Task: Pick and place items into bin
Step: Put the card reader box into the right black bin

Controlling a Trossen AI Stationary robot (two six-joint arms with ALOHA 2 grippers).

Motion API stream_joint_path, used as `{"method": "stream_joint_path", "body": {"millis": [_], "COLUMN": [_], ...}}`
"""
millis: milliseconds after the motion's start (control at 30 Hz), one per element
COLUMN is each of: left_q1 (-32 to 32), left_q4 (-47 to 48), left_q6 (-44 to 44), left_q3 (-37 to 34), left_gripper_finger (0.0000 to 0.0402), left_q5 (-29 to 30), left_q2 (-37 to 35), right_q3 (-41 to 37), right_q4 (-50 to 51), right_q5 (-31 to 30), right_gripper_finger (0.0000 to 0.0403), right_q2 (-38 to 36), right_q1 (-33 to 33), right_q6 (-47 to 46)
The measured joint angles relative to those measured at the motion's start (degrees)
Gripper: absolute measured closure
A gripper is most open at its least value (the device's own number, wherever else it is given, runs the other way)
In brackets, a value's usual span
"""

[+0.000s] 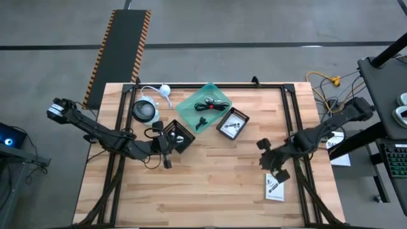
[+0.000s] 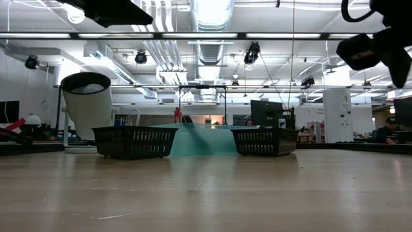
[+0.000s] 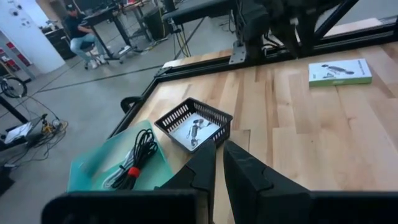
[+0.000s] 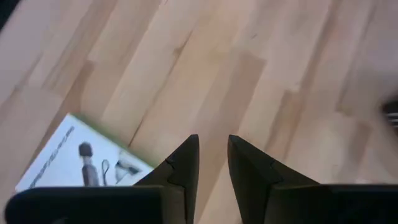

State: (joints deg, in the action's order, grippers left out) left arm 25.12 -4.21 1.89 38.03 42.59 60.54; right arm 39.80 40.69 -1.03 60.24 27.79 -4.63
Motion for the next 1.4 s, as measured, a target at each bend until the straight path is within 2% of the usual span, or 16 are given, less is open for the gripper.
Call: {"method": "stream_joint_path", "body": {"millis": [300, 567, 833, 1133, 1400], "left_q1": [0.01, 0.02, 0.00, 0.00, 0.04], "left_q4": [-0.12, -0.15, -0.09, -0.09, 0.09], "left_q6": [-0.07, -0.11, -0.20, -0.22, -1.68], "left_q3": [0.08, 0.08, 0.01, -0.06, -0.28], "left_gripper_finger": [0.0386, 0.0386, 0.0386, 0.0386, 0.0386], "left_q5": [-0.01, -0.17, -0.31, -0.31, -0.35], "left_q2": [0.13, 1.36, 2.15, 2.15, 2.15], "right_q3": [-0.01, -0.01, 0.01, 0.48, 0.95], "right_q4": [-0.19, -0.27, -0.50, -0.67, -4.07], "right_q5": [-0.02, -0.09, 0.72, 1.53, 2.67], "right_gripper_finger": [0.0272, 0.0213, 0.0219, 0.0238, 0.0237], "right_q2": [10.61, 17.88, 21.62, 19.01, 19.24], "right_q1": [6.96, 9.34, 9.47, 9.87, 12.94], "right_q6": [0.32, 1.66, 1.94, 3.41, 7.73]}}
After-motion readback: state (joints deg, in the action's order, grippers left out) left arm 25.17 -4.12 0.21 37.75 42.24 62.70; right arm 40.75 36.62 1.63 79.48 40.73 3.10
